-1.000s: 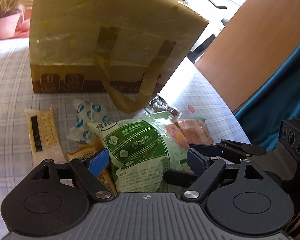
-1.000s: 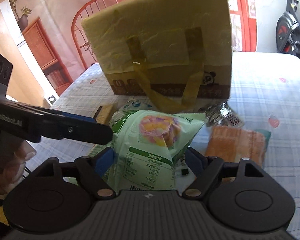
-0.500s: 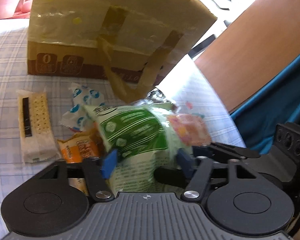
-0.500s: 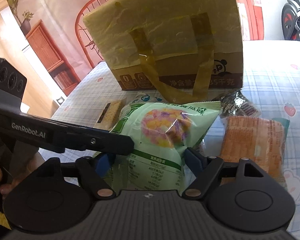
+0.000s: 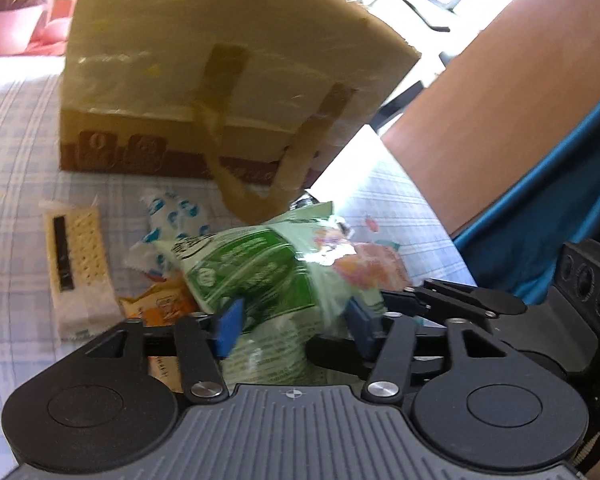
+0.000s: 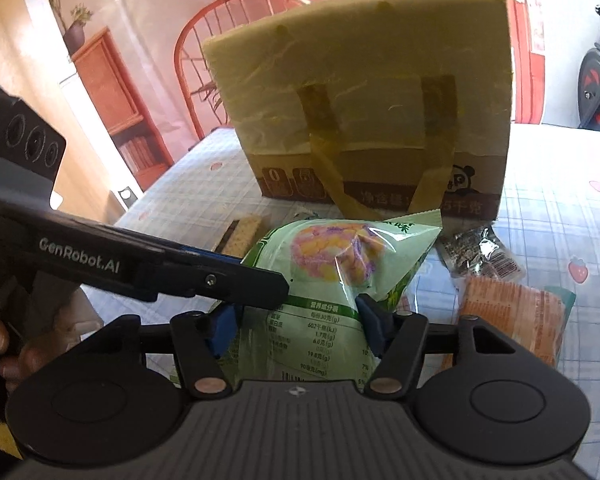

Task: Organize snacks
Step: 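Close the left tool on the pale green bag while the right tool grips it too, then lift the pale green bag with both tools and carry it over the box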

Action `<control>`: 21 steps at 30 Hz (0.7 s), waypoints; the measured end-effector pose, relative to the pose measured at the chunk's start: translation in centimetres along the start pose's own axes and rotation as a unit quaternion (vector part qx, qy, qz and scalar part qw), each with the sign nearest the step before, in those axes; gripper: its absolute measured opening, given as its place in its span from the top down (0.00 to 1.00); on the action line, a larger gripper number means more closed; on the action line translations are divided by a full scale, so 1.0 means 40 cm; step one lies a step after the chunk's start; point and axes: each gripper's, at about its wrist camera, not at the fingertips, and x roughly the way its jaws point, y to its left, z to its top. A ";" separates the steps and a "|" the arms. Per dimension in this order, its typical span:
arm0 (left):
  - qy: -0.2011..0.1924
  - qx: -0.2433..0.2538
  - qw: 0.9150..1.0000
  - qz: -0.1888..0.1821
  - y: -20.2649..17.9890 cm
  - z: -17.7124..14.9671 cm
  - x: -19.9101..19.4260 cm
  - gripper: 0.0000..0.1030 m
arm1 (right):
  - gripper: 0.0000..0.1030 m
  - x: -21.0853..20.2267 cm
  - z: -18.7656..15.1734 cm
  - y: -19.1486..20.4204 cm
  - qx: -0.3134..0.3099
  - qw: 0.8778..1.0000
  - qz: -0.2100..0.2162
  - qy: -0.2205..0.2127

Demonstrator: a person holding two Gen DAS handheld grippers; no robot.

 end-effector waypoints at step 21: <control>0.008 -0.008 0.999 -0.042 0.053 0.018 0.080 0.18 | 0.39 0.006 -0.016 -0.048 0.027 0.999 -0.002 0.019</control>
